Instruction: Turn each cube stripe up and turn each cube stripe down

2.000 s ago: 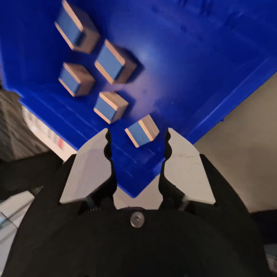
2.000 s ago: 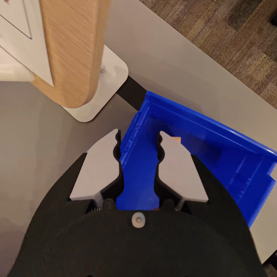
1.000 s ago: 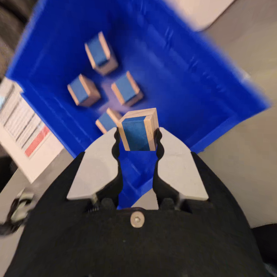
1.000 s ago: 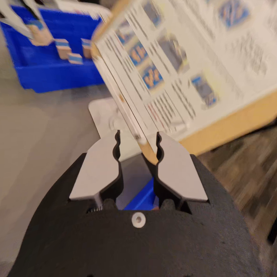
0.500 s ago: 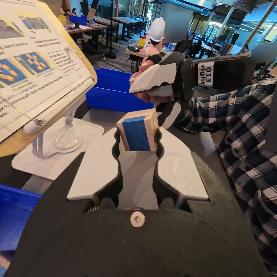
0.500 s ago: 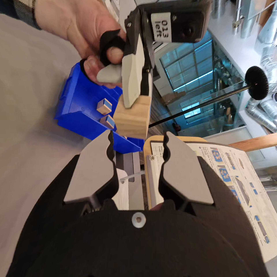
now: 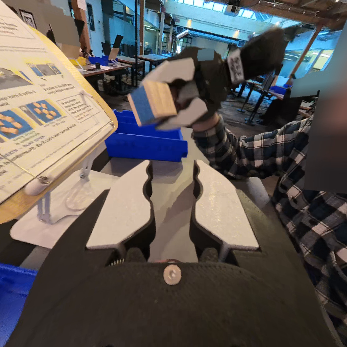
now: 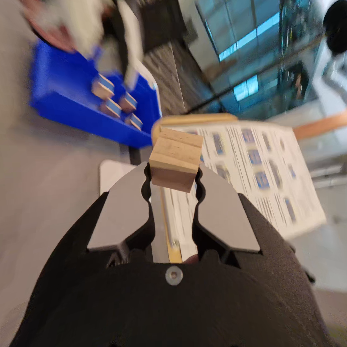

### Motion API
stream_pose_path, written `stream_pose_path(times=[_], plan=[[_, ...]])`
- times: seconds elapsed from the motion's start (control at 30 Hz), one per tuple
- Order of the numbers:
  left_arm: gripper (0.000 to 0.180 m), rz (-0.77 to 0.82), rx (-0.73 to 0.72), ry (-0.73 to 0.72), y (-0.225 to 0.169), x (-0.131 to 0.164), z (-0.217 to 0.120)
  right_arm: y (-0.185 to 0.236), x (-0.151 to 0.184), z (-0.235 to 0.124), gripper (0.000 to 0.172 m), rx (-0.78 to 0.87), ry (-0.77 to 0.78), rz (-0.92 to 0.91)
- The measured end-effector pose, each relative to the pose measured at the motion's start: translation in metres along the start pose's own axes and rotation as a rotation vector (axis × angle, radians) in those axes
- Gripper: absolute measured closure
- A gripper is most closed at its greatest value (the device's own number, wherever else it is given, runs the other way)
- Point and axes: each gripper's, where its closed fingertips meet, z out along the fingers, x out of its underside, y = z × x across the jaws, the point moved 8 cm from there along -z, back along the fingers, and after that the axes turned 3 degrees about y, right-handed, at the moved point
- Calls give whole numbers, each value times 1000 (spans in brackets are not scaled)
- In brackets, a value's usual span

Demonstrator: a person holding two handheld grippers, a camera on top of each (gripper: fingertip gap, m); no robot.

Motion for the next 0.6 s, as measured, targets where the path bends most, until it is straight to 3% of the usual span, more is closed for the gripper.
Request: stream_pose_path(times=[0.13, 0.27, 0.43, 0.6], plan=[[147, 49, -77, 52, 1, -2, -11, -59, 94, -34, 126, -31, 394, 330], [150, 58, -97, 45, 1, -4, -15, -72, 202, -60, 126, -75, 778, 615], [150, 68, -137, 92, 5, 0, -12, -58, 294, -72, 125, -161, 1024, 877], [150, 82, -146, 153, 5, 6, -6, -30, 343, -66, 125, -293, 1188, 1000]])
